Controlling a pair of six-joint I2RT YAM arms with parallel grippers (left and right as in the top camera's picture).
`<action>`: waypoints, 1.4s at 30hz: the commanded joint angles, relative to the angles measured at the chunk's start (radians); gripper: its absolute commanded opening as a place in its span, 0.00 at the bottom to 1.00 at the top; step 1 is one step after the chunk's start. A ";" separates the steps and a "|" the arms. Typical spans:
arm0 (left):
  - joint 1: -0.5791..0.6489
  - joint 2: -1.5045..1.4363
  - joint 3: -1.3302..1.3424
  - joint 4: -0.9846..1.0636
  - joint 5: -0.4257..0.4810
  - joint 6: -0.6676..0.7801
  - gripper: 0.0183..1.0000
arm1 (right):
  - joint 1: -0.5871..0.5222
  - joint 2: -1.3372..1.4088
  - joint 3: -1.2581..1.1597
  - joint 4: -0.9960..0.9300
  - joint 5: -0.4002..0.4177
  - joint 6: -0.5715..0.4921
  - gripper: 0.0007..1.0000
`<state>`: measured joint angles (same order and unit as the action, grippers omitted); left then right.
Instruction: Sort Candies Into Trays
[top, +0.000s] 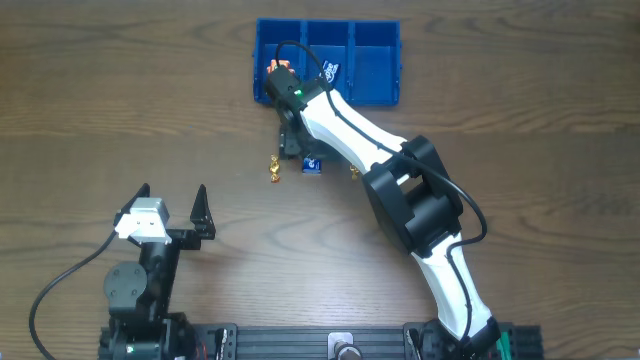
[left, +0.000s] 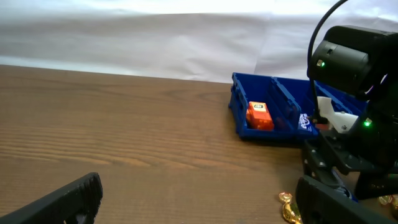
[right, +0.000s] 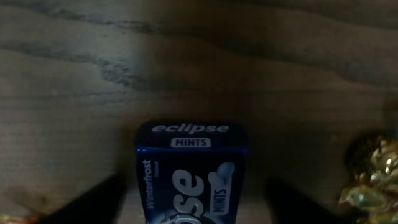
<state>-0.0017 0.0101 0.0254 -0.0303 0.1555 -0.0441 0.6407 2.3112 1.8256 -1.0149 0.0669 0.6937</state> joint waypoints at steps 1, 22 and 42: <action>0.003 -0.006 -0.021 -0.032 0.021 0.015 1.00 | -0.006 0.003 -0.007 0.008 0.000 0.005 0.36; 0.003 -0.006 -0.021 -0.032 0.021 0.015 1.00 | -0.055 -0.132 0.519 -0.243 0.116 -0.194 0.04; 0.003 -0.006 -0.021 -0.032 0.021 0.015 1.00 | -0.182 0.094 0.645 -0.103 0.142 -0.303 0.03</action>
<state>-0.0017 0.0101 0.0254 -0.0303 0.1555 -0.0441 0.4770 2.3772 2.4691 -1.1202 0.1955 0.4145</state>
